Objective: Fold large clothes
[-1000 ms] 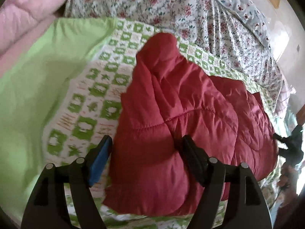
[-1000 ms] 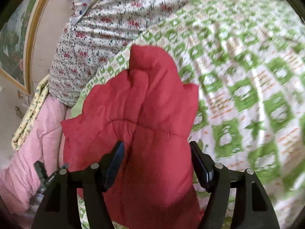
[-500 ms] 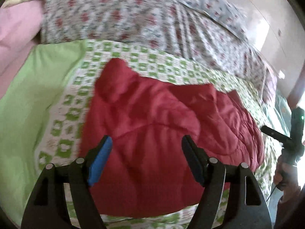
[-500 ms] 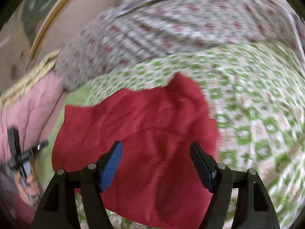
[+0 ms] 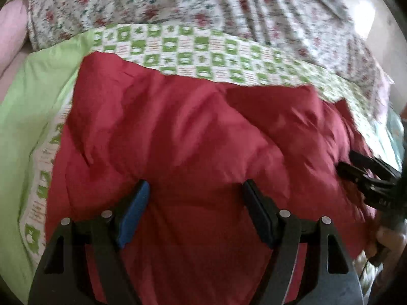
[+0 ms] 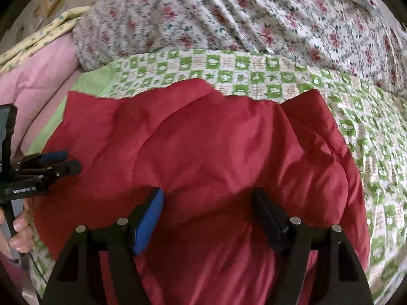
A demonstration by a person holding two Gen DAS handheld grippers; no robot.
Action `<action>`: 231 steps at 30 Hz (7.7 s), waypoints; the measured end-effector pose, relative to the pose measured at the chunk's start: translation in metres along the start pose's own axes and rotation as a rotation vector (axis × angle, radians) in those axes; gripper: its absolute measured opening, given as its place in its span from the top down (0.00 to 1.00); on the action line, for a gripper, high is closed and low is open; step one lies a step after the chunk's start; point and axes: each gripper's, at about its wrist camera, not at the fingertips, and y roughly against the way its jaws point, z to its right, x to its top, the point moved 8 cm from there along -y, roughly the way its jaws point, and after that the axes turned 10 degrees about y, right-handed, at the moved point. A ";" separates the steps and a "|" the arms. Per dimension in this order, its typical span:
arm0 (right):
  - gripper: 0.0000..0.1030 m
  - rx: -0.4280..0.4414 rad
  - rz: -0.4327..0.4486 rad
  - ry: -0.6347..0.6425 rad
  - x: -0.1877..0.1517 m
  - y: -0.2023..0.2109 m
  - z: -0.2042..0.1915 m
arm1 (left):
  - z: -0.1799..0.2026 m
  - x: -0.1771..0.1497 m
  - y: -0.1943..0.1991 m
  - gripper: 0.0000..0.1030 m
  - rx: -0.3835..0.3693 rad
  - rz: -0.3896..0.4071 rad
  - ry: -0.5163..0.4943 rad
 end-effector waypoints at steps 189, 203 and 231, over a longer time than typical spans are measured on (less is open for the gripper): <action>0.15 0.017 -0.066 0.029 -0.105 0.106 -0.052 | -0.005 -0.118 0.076 0.00 0.205 0.007 -0.156; 0.14 0.004 -0.156 0.083 -0.147 0.107 -0.077 | -0.029 -0.162 0.089 0.00 0.209 -0.041 -0.129; 0.05 -0.105 -0.149 0.156 -0.095 0.089 -0.054 | -0.002 -0.103 0.078 0.00 0.255 0.023 -0.151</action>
